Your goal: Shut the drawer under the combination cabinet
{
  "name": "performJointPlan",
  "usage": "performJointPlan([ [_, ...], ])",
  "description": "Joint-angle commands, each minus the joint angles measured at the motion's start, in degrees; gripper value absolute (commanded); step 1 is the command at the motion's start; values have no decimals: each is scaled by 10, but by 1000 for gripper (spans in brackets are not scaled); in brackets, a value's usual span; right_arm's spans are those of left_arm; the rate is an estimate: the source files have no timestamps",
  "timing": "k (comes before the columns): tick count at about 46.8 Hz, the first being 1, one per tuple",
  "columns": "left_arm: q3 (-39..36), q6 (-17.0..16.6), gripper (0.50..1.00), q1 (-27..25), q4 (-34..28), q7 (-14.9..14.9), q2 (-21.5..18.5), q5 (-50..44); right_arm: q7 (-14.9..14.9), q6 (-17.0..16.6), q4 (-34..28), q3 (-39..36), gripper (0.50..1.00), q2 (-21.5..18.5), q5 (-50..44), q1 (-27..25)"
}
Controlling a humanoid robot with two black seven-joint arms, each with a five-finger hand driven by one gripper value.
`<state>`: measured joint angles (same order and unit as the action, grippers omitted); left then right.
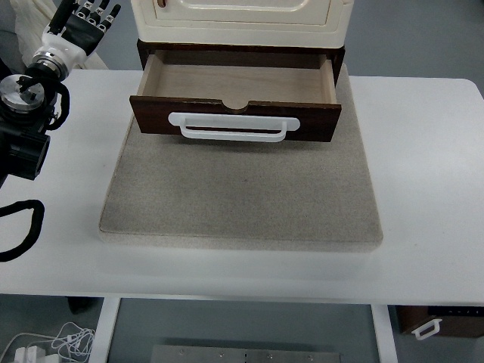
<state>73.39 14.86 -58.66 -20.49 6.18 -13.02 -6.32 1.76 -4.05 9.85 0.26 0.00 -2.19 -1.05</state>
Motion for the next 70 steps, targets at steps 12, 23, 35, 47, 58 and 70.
performJointPlan([
  [12, -1, 0, 999, -6, 6, 1, -8, 0, 0, 0, 0, 0, 952, 0, 0, 0],
  [23, 0, 1, 999, -10, 5, -2, -17, -1, 0, 0, 0, 0, 952, 0, 0, 0],
  [35, -3, 13, 999, -12, -3, 1, -17, 3, 0, 0, 0, 0, 952, 0, 0, 0],
  [47, -57, 13, 999, -25, -1, -14, -39, 3, 0, 0, 0, 0, 952, 0, 0, 0],
  [58, -57, 34, 999, -46, -27, -17, -89, 2, 0, -1, 0, 0, 952, 0, 0, 0],
  [70, -58, 30, 996, -67, -130, -16, -148, 8, 0, -1, 0, 0, 952, 0, 0, 0],
])
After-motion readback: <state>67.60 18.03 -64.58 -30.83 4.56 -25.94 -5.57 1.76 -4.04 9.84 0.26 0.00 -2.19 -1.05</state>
